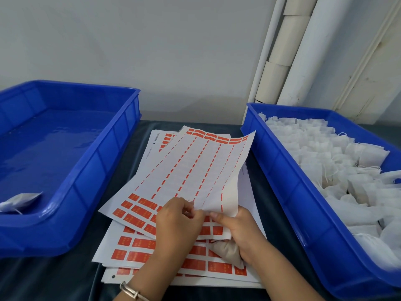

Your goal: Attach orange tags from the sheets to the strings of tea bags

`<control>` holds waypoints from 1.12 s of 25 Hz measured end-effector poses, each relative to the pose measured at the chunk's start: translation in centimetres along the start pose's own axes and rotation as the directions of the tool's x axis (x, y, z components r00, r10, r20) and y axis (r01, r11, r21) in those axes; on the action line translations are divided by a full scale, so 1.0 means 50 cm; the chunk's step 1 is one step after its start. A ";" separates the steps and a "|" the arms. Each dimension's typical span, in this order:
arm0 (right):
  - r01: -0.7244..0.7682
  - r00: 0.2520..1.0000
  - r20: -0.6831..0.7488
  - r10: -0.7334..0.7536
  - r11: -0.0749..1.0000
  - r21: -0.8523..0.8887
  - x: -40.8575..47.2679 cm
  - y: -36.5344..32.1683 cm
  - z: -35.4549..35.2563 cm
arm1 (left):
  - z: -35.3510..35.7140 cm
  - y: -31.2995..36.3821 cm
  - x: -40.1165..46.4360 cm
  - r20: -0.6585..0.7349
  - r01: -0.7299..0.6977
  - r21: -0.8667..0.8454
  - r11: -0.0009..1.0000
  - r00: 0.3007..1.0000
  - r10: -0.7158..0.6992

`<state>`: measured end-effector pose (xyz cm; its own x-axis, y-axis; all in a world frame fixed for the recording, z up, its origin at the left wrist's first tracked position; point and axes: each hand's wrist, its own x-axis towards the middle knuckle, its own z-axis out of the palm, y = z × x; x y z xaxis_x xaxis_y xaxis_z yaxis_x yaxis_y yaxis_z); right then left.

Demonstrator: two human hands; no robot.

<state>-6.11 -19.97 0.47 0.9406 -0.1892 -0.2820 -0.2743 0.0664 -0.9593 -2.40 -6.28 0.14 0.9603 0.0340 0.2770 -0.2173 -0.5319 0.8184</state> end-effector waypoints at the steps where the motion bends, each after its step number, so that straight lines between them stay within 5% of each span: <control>1: -0.011 1.000 0.008 0.010 1.000 0.014 0.000 0.000 -0.004 | -0.004 -0.003 0.006 0.008 0.046 -0.023 0.999 0.999 -0.046; 13: -0.026 1.000 -0.007 0.027 0.999 0.036 0.000 0.003 -0.007 | -0.026 0.004 0.005 0.239 -0.272 0.237 0.933 0.947 0.216; 22: -0.031 0.998 -0.060 0.028 0.999 -0.041 -0.004 -0.001 0.003 | -0.027 0.062 0.042 0.433 -0.330 0.522 0.787 0.897 0.089; 28: -0.053 0.997 -0.052 0.050 0.997 -0.061 -0.012 -0.008 0.002 | -0.031 0.081 0.072 0.540 -0.399 0.553 0.731 0.840 0.050</control>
<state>-6.54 -19.78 1.00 0.9139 -0.2364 -0.3300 -0.3358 0.0163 -0.9418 -0.09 -7.02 5.22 0.8903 -0.4553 0.0020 -0.4455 -0.8704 0.2097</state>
